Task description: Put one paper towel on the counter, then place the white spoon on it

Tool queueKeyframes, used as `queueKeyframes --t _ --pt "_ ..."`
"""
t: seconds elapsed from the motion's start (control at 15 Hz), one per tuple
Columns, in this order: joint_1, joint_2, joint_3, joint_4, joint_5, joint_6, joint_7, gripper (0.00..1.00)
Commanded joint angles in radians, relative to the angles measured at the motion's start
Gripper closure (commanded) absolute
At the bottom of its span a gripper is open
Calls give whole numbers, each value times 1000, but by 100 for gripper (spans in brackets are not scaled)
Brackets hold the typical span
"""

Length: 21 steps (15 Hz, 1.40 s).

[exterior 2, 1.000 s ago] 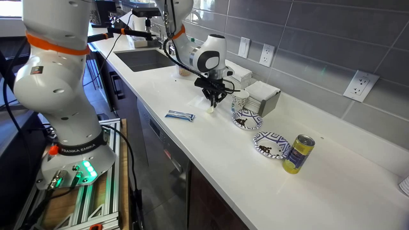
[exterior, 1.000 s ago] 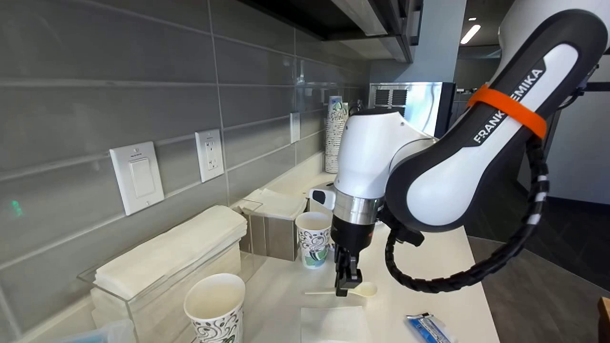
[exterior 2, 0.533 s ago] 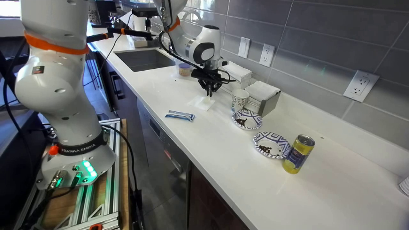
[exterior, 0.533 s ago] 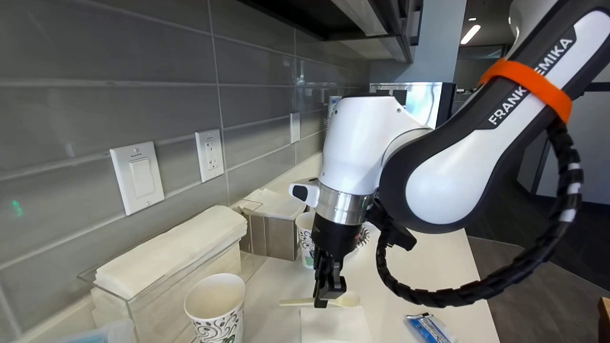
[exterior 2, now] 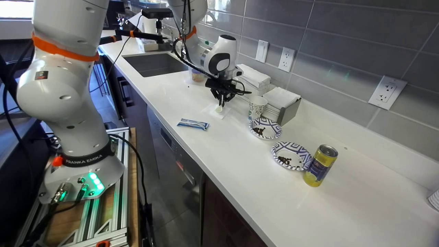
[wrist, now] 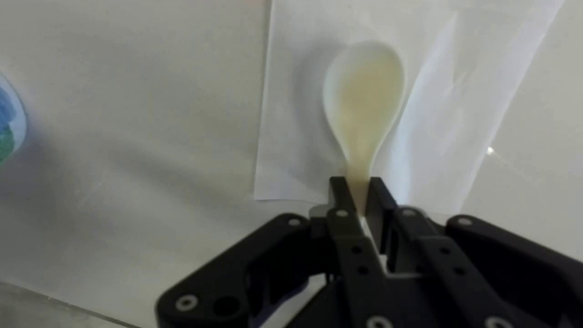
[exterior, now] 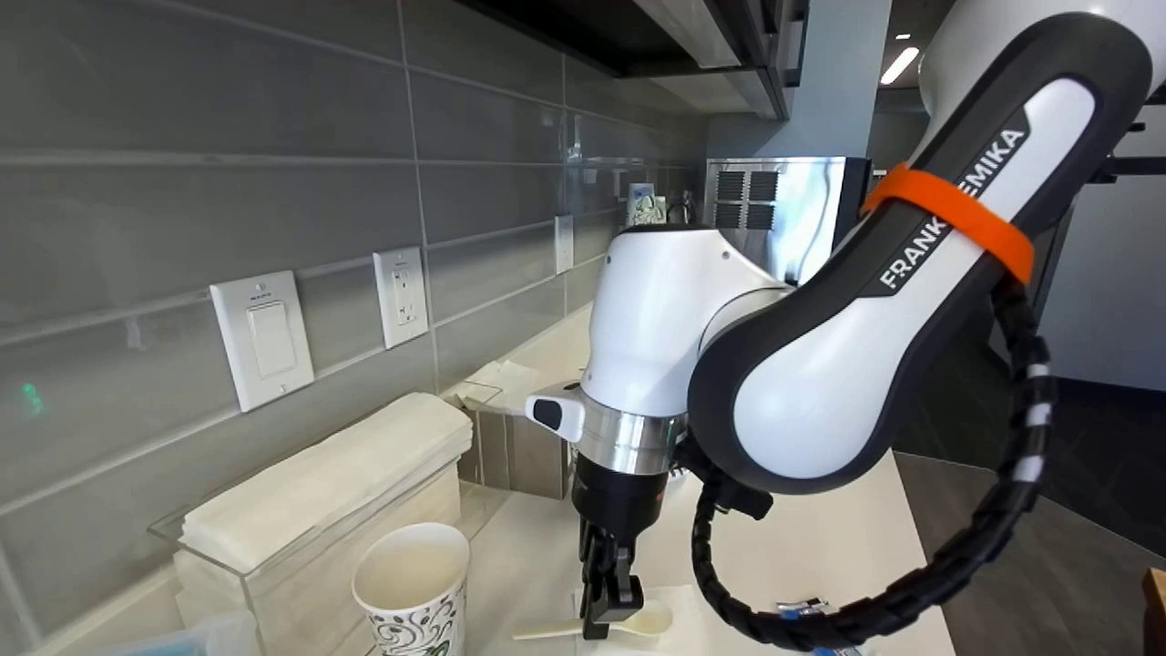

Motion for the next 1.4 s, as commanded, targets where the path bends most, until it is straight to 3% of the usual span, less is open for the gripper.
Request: queueKeyframes --t 0.0,0.27,0.53,0.8,1.0,1.13,1.27,1.33 --pt "0 13 8 35 10 -64 -16 60" --pt "-3 -116 13 -6 31 -176 4 32" --pt "-14 -322 18 -122 145 -326 -24 3" --pt "6 -555 -40 -288 286 -381 -72 0" --pt "22 -730 -99 -390 204 -400 63 0" --pt "24 -844 -138 -435 180 -475 99 0" --pt "53 -962 -230 -473 233 -553 -36 0" --pt "53 -820 -193 -397 189 -496 43 0"
